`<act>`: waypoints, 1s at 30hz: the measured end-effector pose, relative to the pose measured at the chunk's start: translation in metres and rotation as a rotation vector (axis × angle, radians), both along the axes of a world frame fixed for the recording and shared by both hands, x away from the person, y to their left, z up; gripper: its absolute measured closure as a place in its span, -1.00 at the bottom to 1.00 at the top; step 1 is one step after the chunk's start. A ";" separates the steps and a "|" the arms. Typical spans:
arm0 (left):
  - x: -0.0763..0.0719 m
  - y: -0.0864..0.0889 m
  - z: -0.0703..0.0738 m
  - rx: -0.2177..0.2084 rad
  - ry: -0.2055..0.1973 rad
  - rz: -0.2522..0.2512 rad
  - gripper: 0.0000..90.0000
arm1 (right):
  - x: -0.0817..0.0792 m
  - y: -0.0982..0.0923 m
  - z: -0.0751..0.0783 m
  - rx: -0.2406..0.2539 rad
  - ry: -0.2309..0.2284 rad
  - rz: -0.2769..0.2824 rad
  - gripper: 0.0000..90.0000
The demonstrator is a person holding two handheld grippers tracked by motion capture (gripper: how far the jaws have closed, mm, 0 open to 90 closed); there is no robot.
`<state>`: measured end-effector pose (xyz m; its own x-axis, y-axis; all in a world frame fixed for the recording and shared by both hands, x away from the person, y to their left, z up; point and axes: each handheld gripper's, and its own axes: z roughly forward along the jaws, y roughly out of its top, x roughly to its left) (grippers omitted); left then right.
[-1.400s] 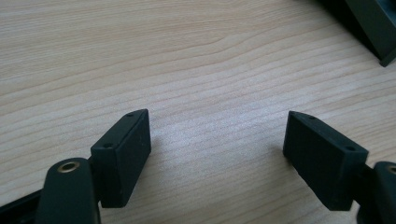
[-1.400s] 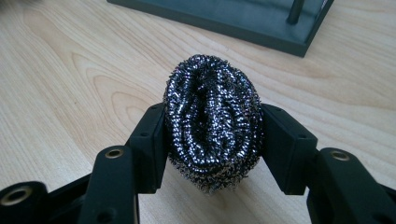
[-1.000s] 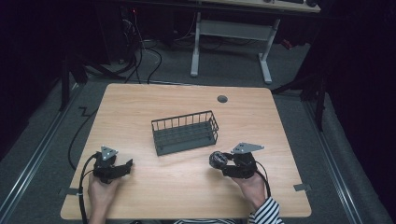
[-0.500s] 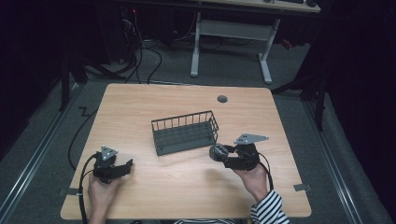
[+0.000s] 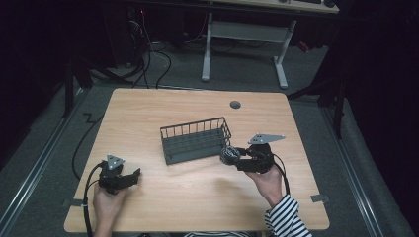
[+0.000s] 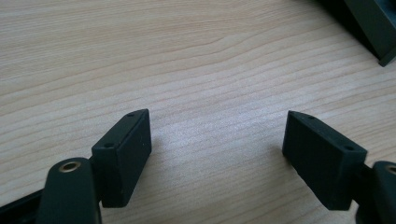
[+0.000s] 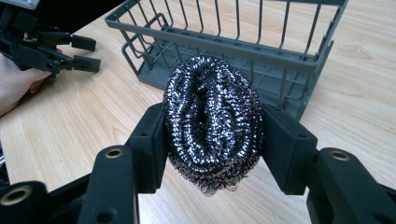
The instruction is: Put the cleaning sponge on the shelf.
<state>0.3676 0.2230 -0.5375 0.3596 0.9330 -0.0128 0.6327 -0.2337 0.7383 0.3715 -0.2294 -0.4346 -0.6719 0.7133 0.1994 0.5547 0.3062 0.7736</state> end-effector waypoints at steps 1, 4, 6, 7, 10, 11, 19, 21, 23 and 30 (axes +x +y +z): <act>0.000 0.000 0.000 0.000 0.000 0.000 -0.46 | 0.001 0.000 0.001 -0.003 -0.003 0.003 0.03; 0.000 0.000 0.000 0.000 0.000 0.000 -0.46 | 0.005 0.003 0.006 0.002 -0.002 0.005 0.03; 0.000 0.000 0.000 0.000 0.000 0.000 -0.46 | 0.007 0.003 0.008 0.002 -0.006 0.007 0.03; 0.000 0.000 0.000 0.000 0.000 0.000 -0.46 | 0.009 0.005 0.011 0.000 -0.011 0.010 0.03; 0.000 0.000 0.000 0.000 0.000 0.000 -0.46 | 0.012 0.006 0.014 -0.004 -0.018 0.009 0.03; 0.000 0.000 0.000 0.000 0.000 0.000 -0.46 | 0.015 0.007 0.019 -0.001 -0.025 0.009 0.03; 0.000 0.000 0.000 -0.001 0.000 0.000 -0.46 | 0.024 0.014 0.029 -0.011 -0.039 0.019 0.03; 0.000 0.000 0.000 0.000 0.000 0.000 -0.46 | 0.027 0.017 0.031 -0.015 -0.042 0.023 0.03; 0.000 0.000 0.000 0.000 0.000 0.000 -0.46 | 0.030 0.021 0.034 -0.013 -0.044 0.028 0.03; 0.000 0.000 0.000 0.000 0.000 0.000 -0.46 | 0.040 0.032 0.039 -0.013 -0.045 0.038 0.03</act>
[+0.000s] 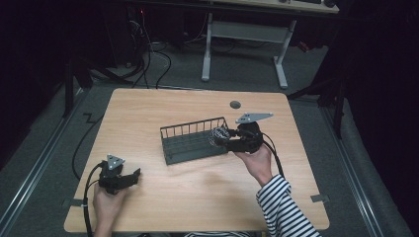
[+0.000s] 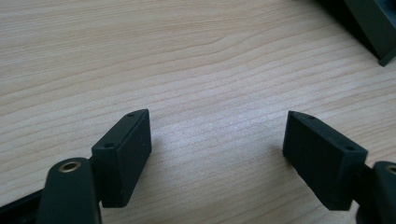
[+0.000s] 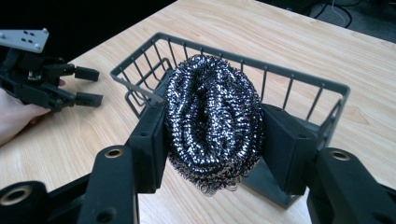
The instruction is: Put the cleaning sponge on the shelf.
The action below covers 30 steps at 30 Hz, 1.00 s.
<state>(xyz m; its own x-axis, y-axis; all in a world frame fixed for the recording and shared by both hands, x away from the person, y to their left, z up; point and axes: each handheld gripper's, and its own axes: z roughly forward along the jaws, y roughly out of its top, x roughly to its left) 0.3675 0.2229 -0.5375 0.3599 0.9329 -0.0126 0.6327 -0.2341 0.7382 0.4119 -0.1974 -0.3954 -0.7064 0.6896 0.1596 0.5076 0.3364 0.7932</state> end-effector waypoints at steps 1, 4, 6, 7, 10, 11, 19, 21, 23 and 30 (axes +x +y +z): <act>0.000 0.000 0.000 0.000 0.000 0.000 -0.46 | 0.002 0.002 0.000 0.001 -0.001 0.003 0.03; 0.000 0.000 0.000 0.000 0.000 0.000 -0.46 | 0.005 0.006 0.001 -0.007 -0.001 0.006 0.03; 0.000 0.000 0.000 0.000 0.000 0.000 -0.46 | 0.010 0.011 0.001 -0.014 0.007 0.003 0.02; 0.000 0.000 0.000 0.000 0.000 0.000 -0.47 | 0.010 0.011 0.001 -0.014 0.007 0.003 0.02; 0.000 0.000 0.000 0.000 0.000 -0.001 -0.47 | 0.019 0.015 0.000 -0.016 0.014 -0.005 0.02; 0.000 0.000 0.000 0.001 0.000 -0.001 -0.47 | 0.021 0.016 -0.001 -0.020 0.016 -0.008 0.02; 0.000 0.000 0.000 0.001 0.000 -0.001 -0.47 | 0.042 0.030 -0.010 -0.048 0.039 -0.043 0.01; 0.000 0.000 0.000 0.001 0.000 -0.001 -0.47 | 0.046 0.033 -0.013 -0.055 0.045 -0.045 0.01; 0.000 0.000 0.000 0.001 0.000 -0.001 -0.47 | 0.048 0.035 -0.015 -0.062 0.054 -0.050 0.00; 0.000 0.000 0.000 0.001 0.000 -0.001 -0.47 | 0.058 0.042 -0.026 -0.109 0.069 -0.068 -0.02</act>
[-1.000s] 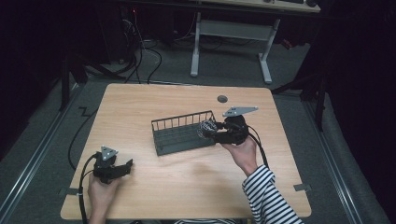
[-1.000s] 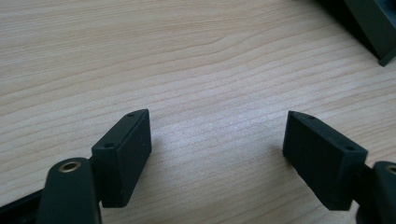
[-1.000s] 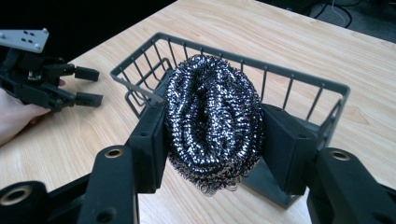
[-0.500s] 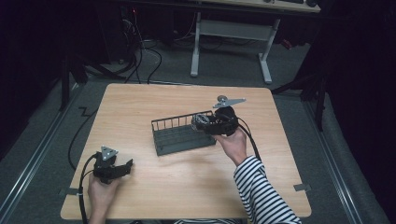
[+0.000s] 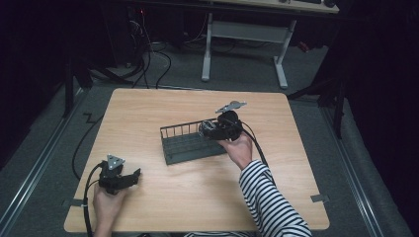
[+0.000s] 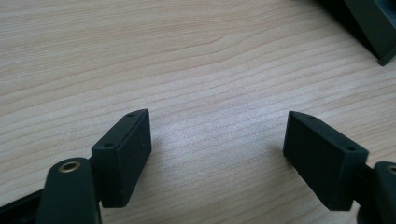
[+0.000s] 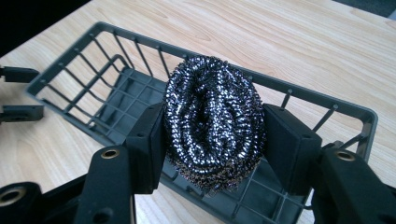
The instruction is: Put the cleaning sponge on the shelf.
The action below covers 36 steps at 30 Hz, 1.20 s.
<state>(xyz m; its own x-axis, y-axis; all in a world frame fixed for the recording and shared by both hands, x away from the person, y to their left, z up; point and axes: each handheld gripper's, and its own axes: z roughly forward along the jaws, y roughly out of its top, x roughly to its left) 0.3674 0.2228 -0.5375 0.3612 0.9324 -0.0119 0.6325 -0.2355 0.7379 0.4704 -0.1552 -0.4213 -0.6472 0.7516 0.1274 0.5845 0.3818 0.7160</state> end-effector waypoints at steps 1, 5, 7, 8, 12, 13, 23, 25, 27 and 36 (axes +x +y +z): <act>0.000 0.000 0.000 0.000 0.000 0.000 -0.47 | 0.001 0.001 -0.001 -0.004 0.004 -0.005 -0.02; 0.000 0.000 0.000 0.000 0.000 0.000 -0.47 | 0.006 0.003 -0.005 -0.024 0.019 -0.014 -0.03; 0.000 0.000 0.000 0.000 0.000 0.000 -0.47 | 0.007 0.004 -0.007 -0.038 0.025 -0.014 -0.04; 0.000 0.000 0.000 0.000 0.000 0.000 -0.47 | 0.007 0.004 -0.007 -0.038 0.025 -0.014 -0.04; 0.000 0.000 0.000 0.000 0.000 0.000 -0.47 | 0.009 0.006 -0.011 -0.064 0.030 -0.029 -0.05; 0.000 0.000 0.000 0.000 0.000 0.000 -0.47 | 0.010 0.005 -0.012 -0.066 0.029 -0.035 -0.05; 0.000 0.000 0.000 0.000 0.000 0.001 -0.47 | 0.014 0.006 -0.016 -0.084 0.038 -0.038 -0.12; 0.000 0.000 0.000 0.000 0.000 0.000 -0.47 | 0.013 0.005 -0.015 -0.067 0.036 -0.040 -0.12; 0.000 0.000 0.000 0.000 0.000 0.001 -0.47 | 0.013 0.005 -0.014 -0.064 0.033 -0.038 -0.13; 0.000 0.000 0.000 0.000 0.000 0.000 -0.47 | 0.009 0.001 -0.008 -0.063 0.012 -0.034 -0.19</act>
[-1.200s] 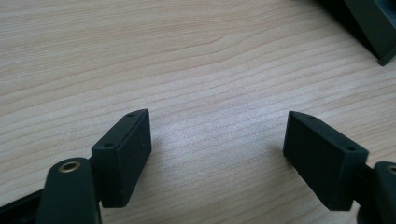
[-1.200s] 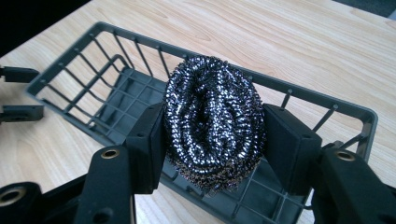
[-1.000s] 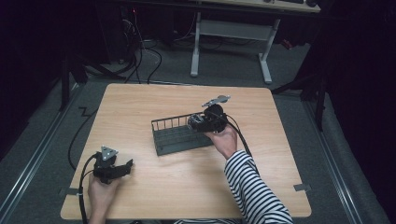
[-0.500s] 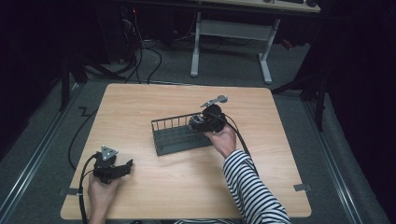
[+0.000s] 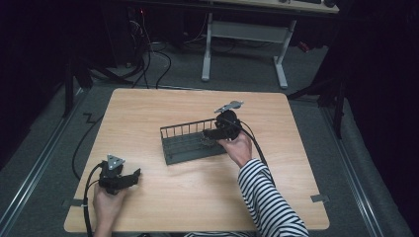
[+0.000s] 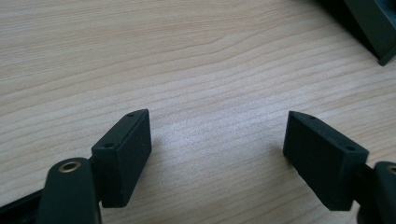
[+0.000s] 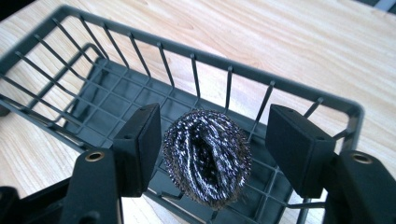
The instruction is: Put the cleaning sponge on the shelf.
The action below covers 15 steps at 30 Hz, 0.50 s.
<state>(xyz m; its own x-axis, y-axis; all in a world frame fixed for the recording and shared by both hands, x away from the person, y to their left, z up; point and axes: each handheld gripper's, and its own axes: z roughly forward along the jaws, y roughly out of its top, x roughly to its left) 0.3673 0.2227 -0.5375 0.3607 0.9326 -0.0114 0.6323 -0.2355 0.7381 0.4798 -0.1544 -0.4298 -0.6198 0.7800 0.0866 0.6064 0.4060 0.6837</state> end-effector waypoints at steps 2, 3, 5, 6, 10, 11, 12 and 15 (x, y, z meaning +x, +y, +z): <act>0.000 0.000 0.000 0.000 0.000 0.000 -0.47 | -0.002 -0.002 0.004 0.018 -0.016 0.009 -0.19; 0.000 0.000 0.000 0.000 0.000 0.000 -0.47 | -0.003 -0.004 0.005 0.025 -0.023 0.012 -0.18; 0.000 0.000 0.000 0.000 0.000 0.000 -0.47 | -0.007 -0.007 0.009 0.033 -0.037 0.010 -0.16; 0.000 0.000 0.000 0.000 0.000 0.000 -0.47 | -0.007 -0.007 0.009 0.033 -0.037 0.010 -0.16; 0.000 -0.001 0.000 0.000 -0.001 0.000 -0.47 | -0.012 -0.014 0.014 0.053 -0.056 0.009 -0.14; 0.000 -0.001 0.000 0.000 -0.001 0.000 -0.47 | -0.012 -0.014 0.014 0.053 -0.056 0.009 -0.14; 0.000 -0.001 0.000 0.000 -0.001 0.000 -0.47 | -0.013 -0.016 0.015 0.056 -0.059 0.011 -0.14; 0.000 -0.001 0.000 0.000 -0.001 0.001 -0.47 | -0.017 -0.021 0.016 0.068 -0.062 0.008 -0.13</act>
